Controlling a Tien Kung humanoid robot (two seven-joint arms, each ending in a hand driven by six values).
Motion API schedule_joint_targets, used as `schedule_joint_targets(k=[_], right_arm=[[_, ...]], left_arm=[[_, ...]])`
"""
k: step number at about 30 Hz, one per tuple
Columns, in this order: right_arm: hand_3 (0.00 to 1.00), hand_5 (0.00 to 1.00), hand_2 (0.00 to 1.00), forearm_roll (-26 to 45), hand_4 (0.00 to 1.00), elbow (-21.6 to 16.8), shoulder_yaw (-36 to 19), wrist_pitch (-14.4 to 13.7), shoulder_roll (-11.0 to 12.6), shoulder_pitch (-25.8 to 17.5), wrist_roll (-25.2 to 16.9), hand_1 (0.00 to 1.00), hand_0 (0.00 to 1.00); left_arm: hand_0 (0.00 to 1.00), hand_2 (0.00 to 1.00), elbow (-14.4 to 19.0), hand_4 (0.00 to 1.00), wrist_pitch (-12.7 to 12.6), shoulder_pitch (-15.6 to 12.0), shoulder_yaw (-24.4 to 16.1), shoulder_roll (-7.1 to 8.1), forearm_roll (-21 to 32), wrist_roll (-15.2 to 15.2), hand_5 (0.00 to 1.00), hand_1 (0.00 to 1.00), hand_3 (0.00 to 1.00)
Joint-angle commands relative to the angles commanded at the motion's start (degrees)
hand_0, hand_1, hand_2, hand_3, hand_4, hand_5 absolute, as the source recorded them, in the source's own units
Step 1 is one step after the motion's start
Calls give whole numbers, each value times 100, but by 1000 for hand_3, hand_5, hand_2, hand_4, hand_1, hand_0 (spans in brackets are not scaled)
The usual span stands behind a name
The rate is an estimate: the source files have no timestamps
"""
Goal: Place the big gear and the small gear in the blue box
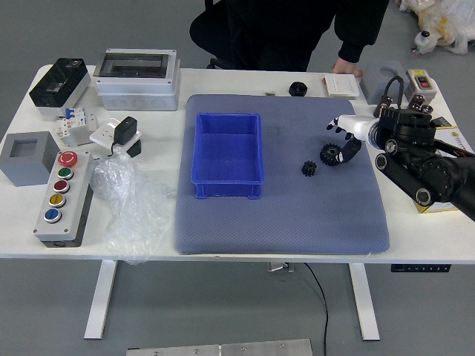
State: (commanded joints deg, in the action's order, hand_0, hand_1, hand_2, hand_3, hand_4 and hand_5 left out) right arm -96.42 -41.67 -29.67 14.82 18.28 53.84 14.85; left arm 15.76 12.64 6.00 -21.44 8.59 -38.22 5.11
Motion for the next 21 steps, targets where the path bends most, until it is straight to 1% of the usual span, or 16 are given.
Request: schedule_joint_targets(k=[21], right_arm=[[931,44,878,86,738,84,66,-6,-82,-46,14,775,762]], left_arm=[[861,826,1,600,0,7,-12,-13,-2,1,375,830,781]])
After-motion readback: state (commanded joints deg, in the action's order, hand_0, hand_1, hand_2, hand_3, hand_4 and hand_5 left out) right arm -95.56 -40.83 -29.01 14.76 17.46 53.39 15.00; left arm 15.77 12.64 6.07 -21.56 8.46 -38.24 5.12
